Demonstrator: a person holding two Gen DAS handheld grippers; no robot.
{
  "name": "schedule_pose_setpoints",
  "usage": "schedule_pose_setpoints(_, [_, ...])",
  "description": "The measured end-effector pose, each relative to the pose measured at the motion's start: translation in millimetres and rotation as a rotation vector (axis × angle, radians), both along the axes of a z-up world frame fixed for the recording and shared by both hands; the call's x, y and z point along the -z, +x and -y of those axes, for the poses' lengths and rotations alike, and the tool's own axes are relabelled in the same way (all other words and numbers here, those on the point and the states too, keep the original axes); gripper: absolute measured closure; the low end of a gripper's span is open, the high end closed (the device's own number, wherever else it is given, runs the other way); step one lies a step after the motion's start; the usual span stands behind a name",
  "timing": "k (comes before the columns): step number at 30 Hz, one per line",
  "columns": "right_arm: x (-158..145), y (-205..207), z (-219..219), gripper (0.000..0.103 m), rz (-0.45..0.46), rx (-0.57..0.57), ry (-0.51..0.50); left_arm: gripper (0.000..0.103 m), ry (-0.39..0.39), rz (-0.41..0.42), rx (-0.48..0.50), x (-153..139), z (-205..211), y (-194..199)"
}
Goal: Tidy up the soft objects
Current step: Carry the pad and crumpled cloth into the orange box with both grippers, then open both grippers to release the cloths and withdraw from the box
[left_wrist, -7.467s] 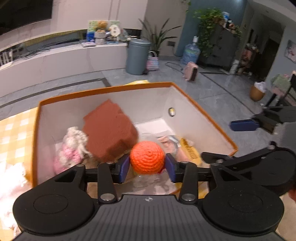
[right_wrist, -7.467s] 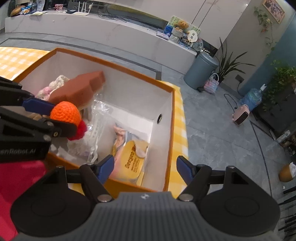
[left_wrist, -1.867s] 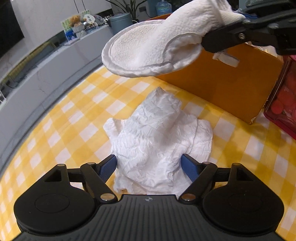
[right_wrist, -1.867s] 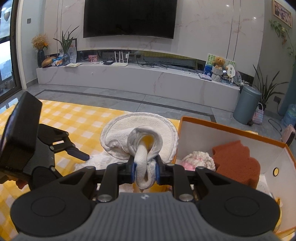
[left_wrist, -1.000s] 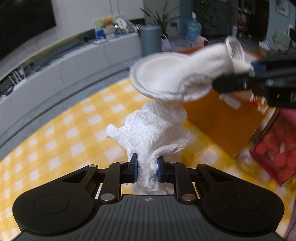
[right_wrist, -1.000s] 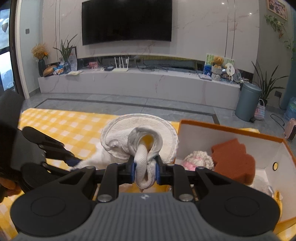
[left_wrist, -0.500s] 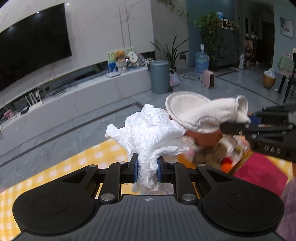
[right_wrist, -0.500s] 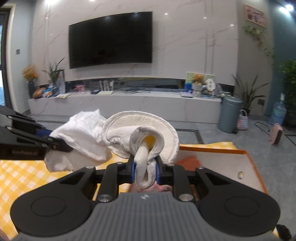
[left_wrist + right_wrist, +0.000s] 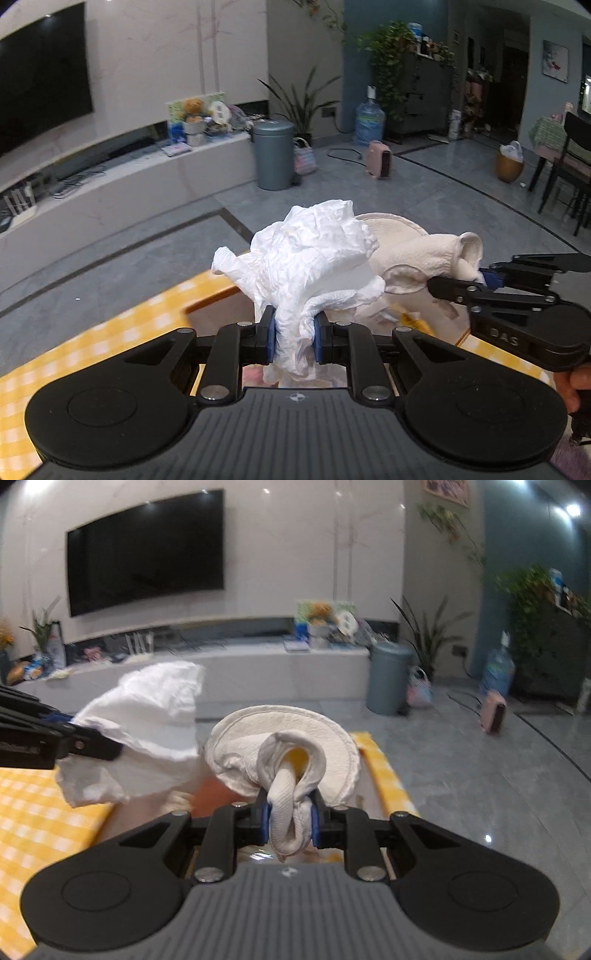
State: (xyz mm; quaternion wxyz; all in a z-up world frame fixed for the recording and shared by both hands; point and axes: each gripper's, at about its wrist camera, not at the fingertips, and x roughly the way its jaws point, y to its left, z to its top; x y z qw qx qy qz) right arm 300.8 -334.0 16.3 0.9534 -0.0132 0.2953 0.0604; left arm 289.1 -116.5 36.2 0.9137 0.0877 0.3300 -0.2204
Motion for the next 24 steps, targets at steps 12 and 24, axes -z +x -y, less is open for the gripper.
schedule_pose_setpoints(12, [52.9,72.6,39.2,0.084,-0.210,-0.024,-0.041,0.082,-0.122,-0.206,0.015,56.3,50.6,76.3])
schedule_pose_setpoints(24, [87.6,105.3,24.5,0.072,-0.287,-0.117,-0.171,0.078,-0.036,-0.286,-0.028,93.5,70.0,99.7])
